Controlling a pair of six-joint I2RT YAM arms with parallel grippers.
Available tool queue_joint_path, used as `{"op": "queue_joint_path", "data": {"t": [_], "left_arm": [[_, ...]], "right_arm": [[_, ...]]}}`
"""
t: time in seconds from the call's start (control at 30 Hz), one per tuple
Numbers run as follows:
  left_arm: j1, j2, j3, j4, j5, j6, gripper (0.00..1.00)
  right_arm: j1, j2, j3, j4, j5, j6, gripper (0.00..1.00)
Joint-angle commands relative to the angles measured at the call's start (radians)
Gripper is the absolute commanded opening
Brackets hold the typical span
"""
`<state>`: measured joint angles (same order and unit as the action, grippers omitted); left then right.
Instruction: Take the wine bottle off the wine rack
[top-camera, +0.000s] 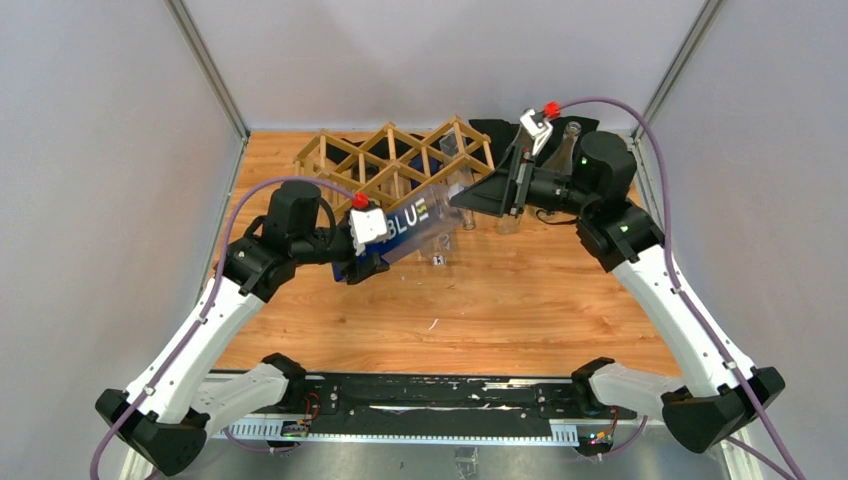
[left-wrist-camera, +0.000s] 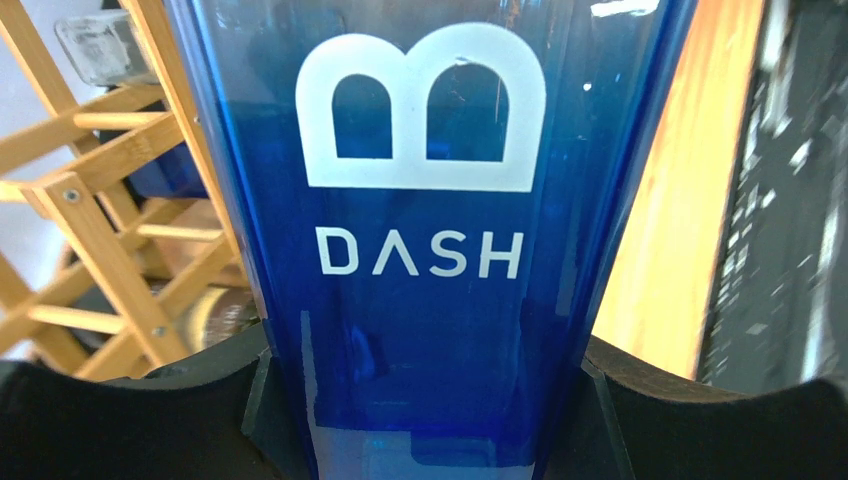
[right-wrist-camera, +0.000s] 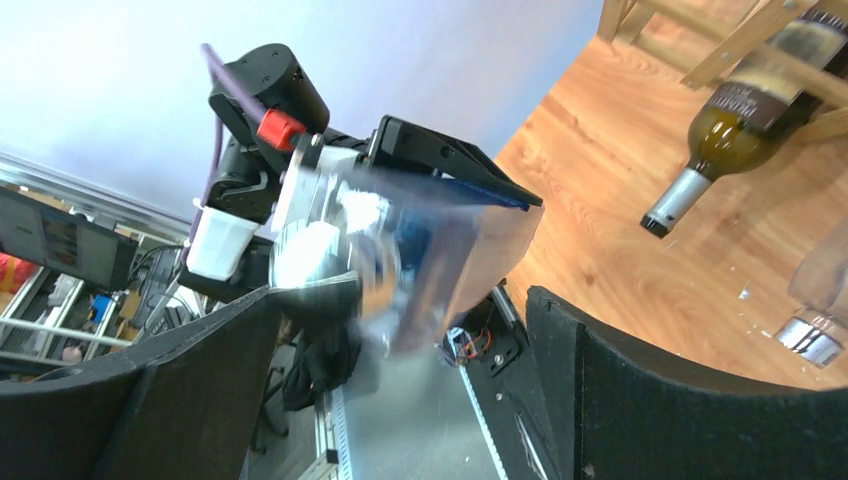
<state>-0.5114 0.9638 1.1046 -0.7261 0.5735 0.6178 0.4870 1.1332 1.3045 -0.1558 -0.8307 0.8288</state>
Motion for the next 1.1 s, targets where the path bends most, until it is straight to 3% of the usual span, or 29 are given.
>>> {"op": "queue_joint_path", "data": {"t": [0.0,0.23,0.4,0.77,1.07], "left_arm": [[0.064,-0.028,0.031,0.321,0.19,-0.411,0.0],[0.088,0.005,0.041,0.484,0.302,-0.718,0.0],[0.088,0.044,0.068,0.522,0.422,-0.826,0.0],[0.087,0.069,0.079,0.55,0.584,-0.927,0.0],[0.086,0.045,0.061,0.518,0.633,-0.927,0.0]], "right_arm": [[-0.068,-0.057,0.028,0.05,-0.041,0.017,0.96],[-0.08,-0.094,-0.011,0.137,-0.028,0.02,0.96],[-0.026,-0.084,-0.023,0.191,0.026,-0.055,0.97],[0.135,0.053,0.037,0.181,0.122,-0.204,0.97],[0.222,0.15,0.069,0.328,0.103,-0.206,0.98]]}}
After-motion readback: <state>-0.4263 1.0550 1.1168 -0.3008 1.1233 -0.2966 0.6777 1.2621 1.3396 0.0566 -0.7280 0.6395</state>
